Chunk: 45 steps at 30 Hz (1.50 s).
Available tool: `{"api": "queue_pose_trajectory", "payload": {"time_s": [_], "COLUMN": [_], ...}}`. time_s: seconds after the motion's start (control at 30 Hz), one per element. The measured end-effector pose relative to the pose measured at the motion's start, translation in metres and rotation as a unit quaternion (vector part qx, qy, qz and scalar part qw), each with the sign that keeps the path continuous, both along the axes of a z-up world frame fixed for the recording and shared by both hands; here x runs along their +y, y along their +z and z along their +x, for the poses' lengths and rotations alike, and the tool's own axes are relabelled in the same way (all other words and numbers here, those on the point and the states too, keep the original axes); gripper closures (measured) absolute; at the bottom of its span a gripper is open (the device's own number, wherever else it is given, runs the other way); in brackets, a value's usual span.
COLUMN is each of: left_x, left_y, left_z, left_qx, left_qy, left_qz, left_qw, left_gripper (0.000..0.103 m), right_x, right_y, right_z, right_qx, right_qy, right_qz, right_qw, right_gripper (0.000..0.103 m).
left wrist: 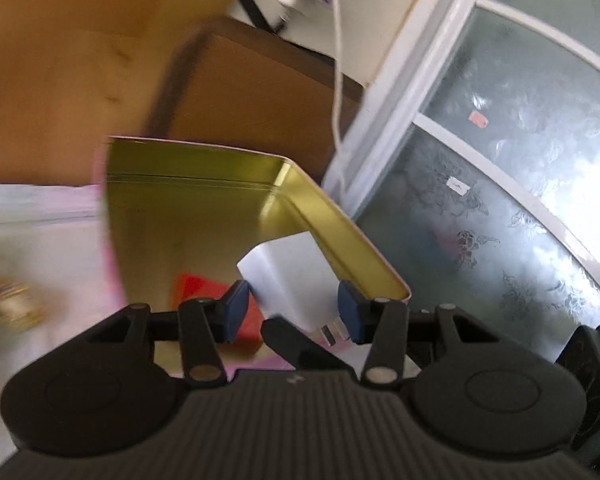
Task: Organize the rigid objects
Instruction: 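Carry the white charger into the pink tin and release it, then grasp the white pill bottle with the right tool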
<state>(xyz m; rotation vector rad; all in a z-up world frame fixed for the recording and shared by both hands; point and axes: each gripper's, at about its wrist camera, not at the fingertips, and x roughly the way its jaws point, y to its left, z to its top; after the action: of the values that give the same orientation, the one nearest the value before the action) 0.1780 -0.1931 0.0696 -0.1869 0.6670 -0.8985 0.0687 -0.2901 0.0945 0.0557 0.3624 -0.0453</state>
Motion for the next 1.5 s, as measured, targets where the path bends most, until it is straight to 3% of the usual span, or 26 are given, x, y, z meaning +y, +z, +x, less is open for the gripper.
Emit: {"api": "queue_pose_trajectory", "payload": {"time_s": [0.17, 0.33, 0.6, 0.73, 0.83, 1.03, 1.17, 1.27, 1.4, 1.5], "left_x": [-0.055, -0.081, -0.081, -0.035, 0.012, 0.113, 0.179, 0.221, 0.257, 0.266], "left_y": [-0.021, -0.036, -0.034, -0.005, 0.007, -0.023, -0.05, -0.065, -0.073, -0.078], "left_z": [0.026, 0.044, 0.047, 0.018, -0.025, -0.091, -0.105, -0.102, -0.097, -0.096], "left_qx": [0.033, 0.059, 0.055, 0.001, -0.058, -0.073, -0.05, -0.04, -0.04, -0.055], "left_qy": [-0.024, -0.021, 0.006, 0.018, 0.025, 0.073, 0.161, 0.236, 0.298, 0.312], "left_qz": [0.009, 0.02, 0.033, 0.013, 0.025, 0.076, 0.123, 0.153, 0.155, 0.151], "left_qw": [0.9991, 0.9979, 0.9979, 0.9997, 0.9977, 0.9918, 0.978, 0.9588, 0.9411, 0.9364], "left_gripper": [0.052, 0.052, 0.052, 0.051, 0.05, 0.049, 0.049, 0.049, 0.049, 0.049], "right_x": [-0.059, -0.089, -0.095, -0.087, -0.073, -0.021, 0.026, 0.063, 0.113, 0.141], "right_y": [-0.014, -0.028, -0.035, -0.023, -0.015, -0.015, -0.023, -0.029, -0.035, -0.035], "right_z": [0.021, 0.043, 0.037, 0.008, -0.017, -0.042, -0.031, -0.018, -0.002, 0.015], "right_qx": [0.043, 0.077, 0.053, 0.013, -0.02, -0.028, 0.008, 0.04, 0.072, 0.088], "right_qy": [-0.035, -0.047, -0.069, -0.072, -0.067, -0.005, 0.058, 0.104, 0.158, 0.18], "right_qz": [0.024, 0.039, 0.035, 0.053, 0.07, 0.108, 0.116, 0.116, 0.097, 0.088], "right_qw": [0.998, 0.995, 0.996, 0.996, 0.995, 0.994, 0.991, 0.987, 0.98, 0.976], "right_gripper": [0.054, 0.051, 0.05, 0.05, 0.05, 0.05, 0.05, 0.05, 0.05, 0.05]}}
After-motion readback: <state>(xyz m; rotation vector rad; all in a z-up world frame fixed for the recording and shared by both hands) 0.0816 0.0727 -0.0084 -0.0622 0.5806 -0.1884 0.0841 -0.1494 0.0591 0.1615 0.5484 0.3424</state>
